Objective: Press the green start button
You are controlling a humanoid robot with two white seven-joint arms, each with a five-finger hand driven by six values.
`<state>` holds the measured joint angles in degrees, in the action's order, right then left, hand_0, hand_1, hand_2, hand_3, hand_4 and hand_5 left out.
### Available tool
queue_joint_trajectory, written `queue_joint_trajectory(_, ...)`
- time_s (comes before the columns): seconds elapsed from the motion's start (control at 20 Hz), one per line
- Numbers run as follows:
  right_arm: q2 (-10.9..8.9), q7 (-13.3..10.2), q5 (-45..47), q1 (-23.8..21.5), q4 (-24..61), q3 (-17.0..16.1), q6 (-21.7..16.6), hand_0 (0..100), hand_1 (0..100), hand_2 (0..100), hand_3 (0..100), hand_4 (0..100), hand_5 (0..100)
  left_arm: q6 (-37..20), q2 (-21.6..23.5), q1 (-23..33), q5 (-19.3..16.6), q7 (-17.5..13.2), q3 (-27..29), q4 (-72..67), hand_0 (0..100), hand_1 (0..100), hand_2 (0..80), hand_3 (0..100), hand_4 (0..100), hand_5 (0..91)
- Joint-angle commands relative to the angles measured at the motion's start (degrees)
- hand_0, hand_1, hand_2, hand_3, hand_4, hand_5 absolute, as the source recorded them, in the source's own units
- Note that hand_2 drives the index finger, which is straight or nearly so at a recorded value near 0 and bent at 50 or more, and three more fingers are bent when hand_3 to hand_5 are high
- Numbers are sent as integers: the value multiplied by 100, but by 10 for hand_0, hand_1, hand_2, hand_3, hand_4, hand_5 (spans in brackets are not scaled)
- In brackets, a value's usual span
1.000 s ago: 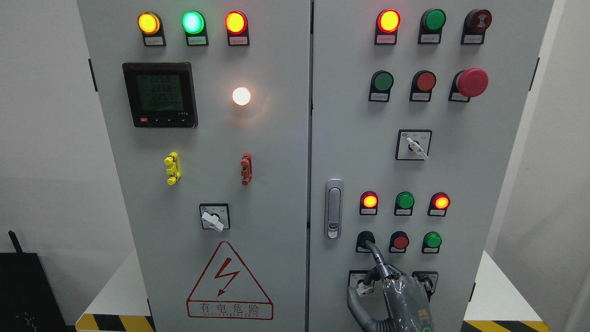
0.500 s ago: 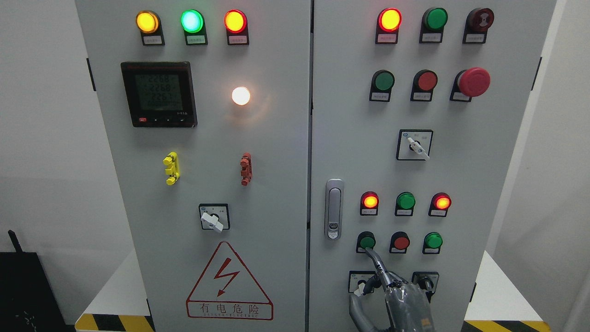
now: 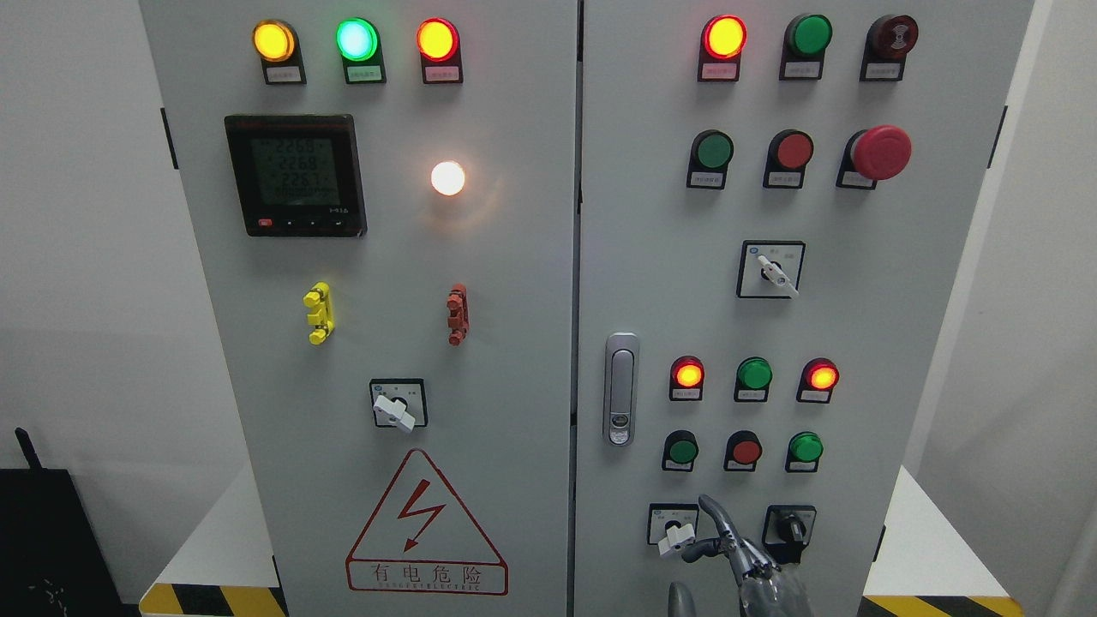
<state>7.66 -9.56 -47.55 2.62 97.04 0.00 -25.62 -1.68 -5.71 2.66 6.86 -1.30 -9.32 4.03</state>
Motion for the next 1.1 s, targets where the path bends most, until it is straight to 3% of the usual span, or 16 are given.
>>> queue_joint_trajectory(0.0,-2,33,579,-288,448,-70,-13,583,260,0,260,271,142,1,0,-2,0,-1,0,-8,120,556,0,0,0,0)
queue_joint_trajectory(0.05,-2,94,711,-306,448,-70,-13,534,248,0,160,169,68,1,0,6,0,-1,0,1,120,556,0,0,0,0)
queue_joint_trajectory(0.1,-2,172,842,-323,465,-52,-13,476,239,0,127,132,16,1,0,-2,0,-1,0,1,120,556,0,0,0,0)
queue_joint_trajectory(0.35,-2,384,1659,-499,544,228,39,307,185,0,30,0,0,1,0,-2,0,-1,0,1,120,556,0,0,0,0)
queue_joint_trajectory(0.7,-10,726,3004,-631,632,589,320,165,135,0,0,0,0,1,0,-2,0,-1,0,1,120,556,0,0,0,0)
queue_joint_trajectory(1.05,-10,762,3507,-596,711,765,540,73,71,0,0,0,0,1,0,-2,0,-1,0,1,120,556,0,0,0,0)
